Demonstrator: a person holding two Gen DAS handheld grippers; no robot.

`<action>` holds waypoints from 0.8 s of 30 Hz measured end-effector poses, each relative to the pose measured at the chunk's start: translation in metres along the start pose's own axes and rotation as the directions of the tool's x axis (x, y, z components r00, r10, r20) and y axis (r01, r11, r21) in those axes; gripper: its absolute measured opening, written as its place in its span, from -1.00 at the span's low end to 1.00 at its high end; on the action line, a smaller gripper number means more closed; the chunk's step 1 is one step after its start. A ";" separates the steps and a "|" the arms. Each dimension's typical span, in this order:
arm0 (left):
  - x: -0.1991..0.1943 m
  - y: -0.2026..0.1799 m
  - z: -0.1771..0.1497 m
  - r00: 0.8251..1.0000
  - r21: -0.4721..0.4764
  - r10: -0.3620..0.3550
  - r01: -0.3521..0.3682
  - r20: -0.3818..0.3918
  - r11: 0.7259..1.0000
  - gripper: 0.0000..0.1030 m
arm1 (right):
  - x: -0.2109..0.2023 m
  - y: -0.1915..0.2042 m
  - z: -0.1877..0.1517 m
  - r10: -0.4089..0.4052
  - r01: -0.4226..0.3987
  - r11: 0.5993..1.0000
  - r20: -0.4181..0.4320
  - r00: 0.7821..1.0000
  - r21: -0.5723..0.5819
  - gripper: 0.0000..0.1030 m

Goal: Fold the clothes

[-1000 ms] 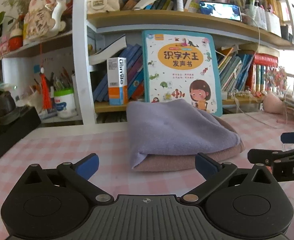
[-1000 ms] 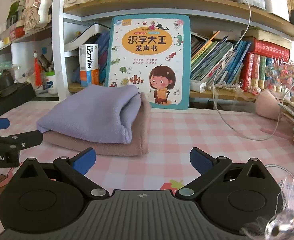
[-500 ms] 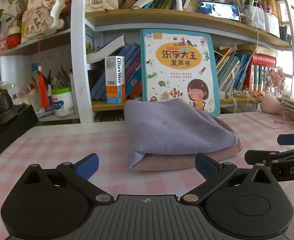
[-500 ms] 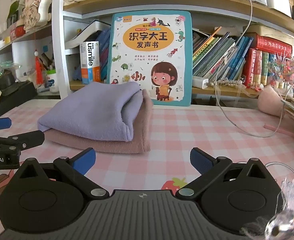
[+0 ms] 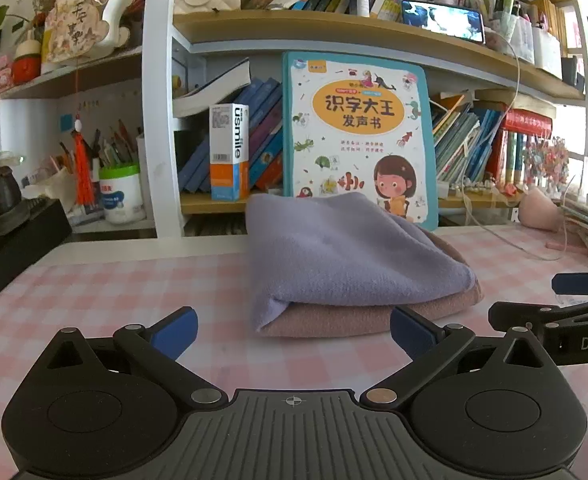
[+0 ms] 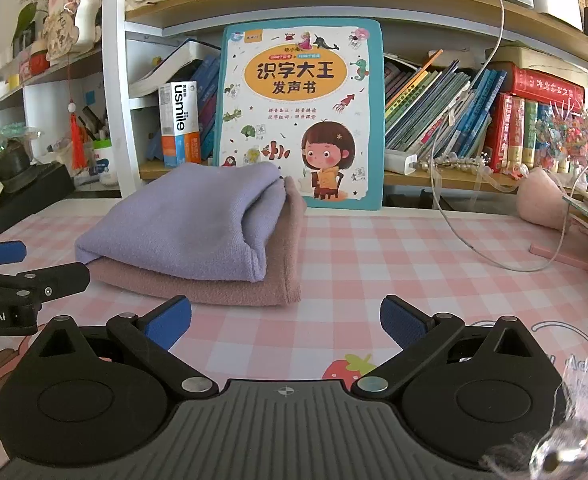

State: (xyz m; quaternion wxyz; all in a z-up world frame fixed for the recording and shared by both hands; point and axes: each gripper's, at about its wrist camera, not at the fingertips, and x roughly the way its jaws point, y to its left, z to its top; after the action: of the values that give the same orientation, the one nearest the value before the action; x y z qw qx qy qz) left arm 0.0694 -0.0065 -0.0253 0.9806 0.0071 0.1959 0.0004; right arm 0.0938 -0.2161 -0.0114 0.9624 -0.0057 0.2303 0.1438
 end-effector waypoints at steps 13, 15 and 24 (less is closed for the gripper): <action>-0.001 -0.001 0.001 1.000 0.011 0.002 -0.002 0.007 1.000 1.00 | 0.000 0.001 0.000 -0.005 0.005 1.000 -0.001 1.000 -0.003 0.97; -0.002 -0.001 0.000 1.000 0.011 0.003 -0.003 0.007 1.000 1.00 | 0.000 0.002 0.000 -0.005 0.005 1.000 -0.001 1.000 -0.003 0.97; -0.001 -0.002 0.000 1.000 0.011 0.008 -0.008 0.006 1.000 1.00 | 0.000 0.001 0.000 -0.004 0.004 1.000 -0.002 1.000 -0.004 0.97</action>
State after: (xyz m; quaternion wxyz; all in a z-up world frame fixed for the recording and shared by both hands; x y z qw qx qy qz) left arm 0.0683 -0.0084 -0.0252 0.9811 0.0132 0.1931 0.0031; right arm 0.0937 -0.2146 -0.0115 0.9625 -0.0081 0.2308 0.1421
